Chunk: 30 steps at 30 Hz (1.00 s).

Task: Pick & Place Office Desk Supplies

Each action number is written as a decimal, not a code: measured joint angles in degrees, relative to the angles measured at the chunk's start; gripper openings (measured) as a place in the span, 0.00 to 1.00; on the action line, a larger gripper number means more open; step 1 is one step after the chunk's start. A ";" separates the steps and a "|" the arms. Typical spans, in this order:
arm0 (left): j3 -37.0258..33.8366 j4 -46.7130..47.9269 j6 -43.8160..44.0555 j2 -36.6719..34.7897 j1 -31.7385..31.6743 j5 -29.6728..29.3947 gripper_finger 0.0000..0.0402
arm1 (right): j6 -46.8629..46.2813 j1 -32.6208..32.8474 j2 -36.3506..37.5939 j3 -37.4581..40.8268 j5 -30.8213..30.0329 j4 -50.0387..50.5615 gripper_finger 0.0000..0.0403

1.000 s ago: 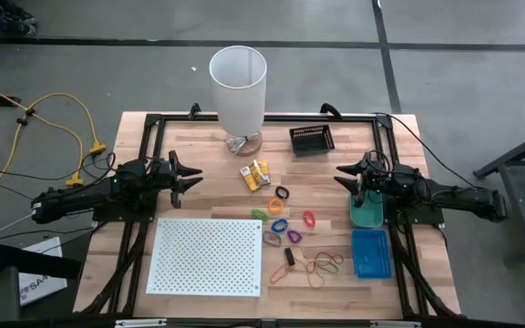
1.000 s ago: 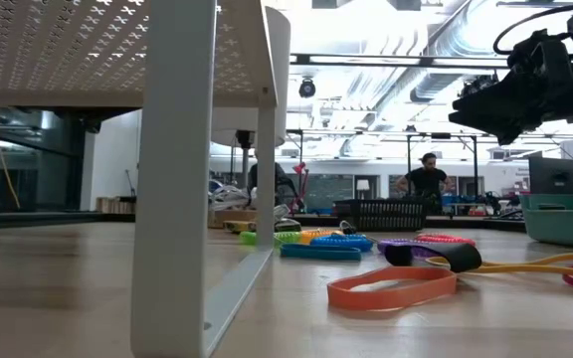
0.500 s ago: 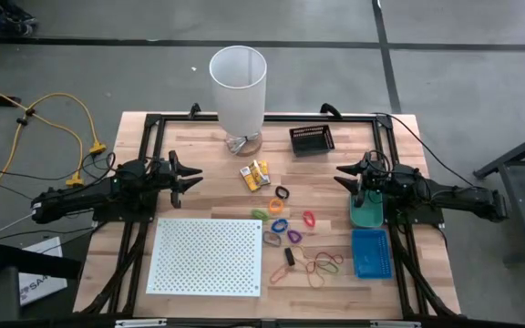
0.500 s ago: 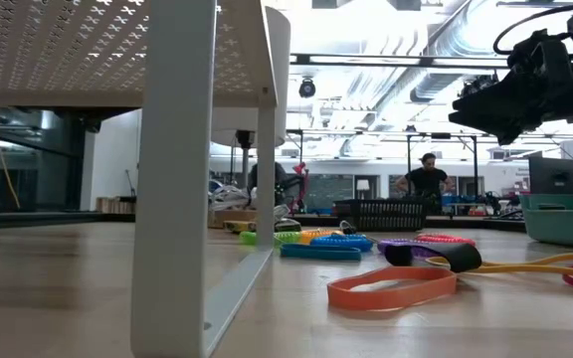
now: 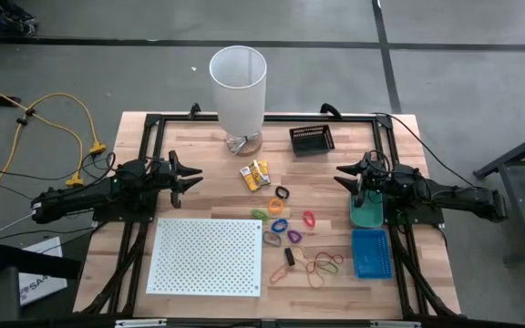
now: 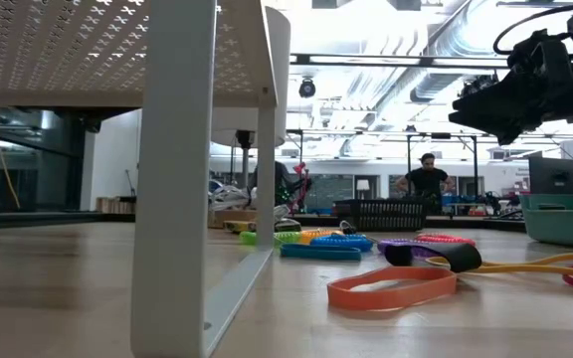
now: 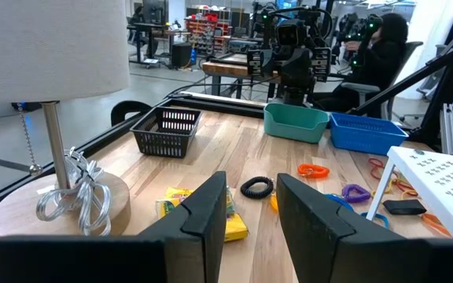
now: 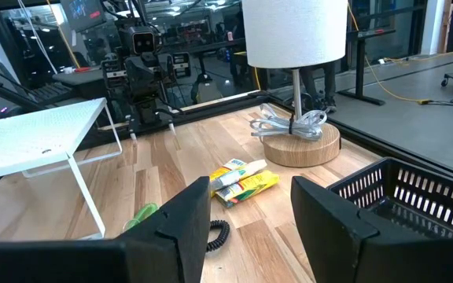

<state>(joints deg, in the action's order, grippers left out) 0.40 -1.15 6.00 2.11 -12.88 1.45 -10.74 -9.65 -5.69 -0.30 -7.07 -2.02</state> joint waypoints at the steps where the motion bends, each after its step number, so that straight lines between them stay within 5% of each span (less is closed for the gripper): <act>1: 0.00 0.00 0.00 -0.02 0.02 0.02 0.27 | 0.00 0.01 0.02 0.00 0.00 0.00 0.41; 30: 0.00 0.00 -0.01 -0.01 0.00 0.00 0.27 | -7.45 0.00 0.01 -0.01 1.51 -0.86 0.41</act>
<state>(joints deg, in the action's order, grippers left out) 0.40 -1.15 5.99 2.10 -12.88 1.45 -18.19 -9.65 -5.68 -0.31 -5.56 -2.88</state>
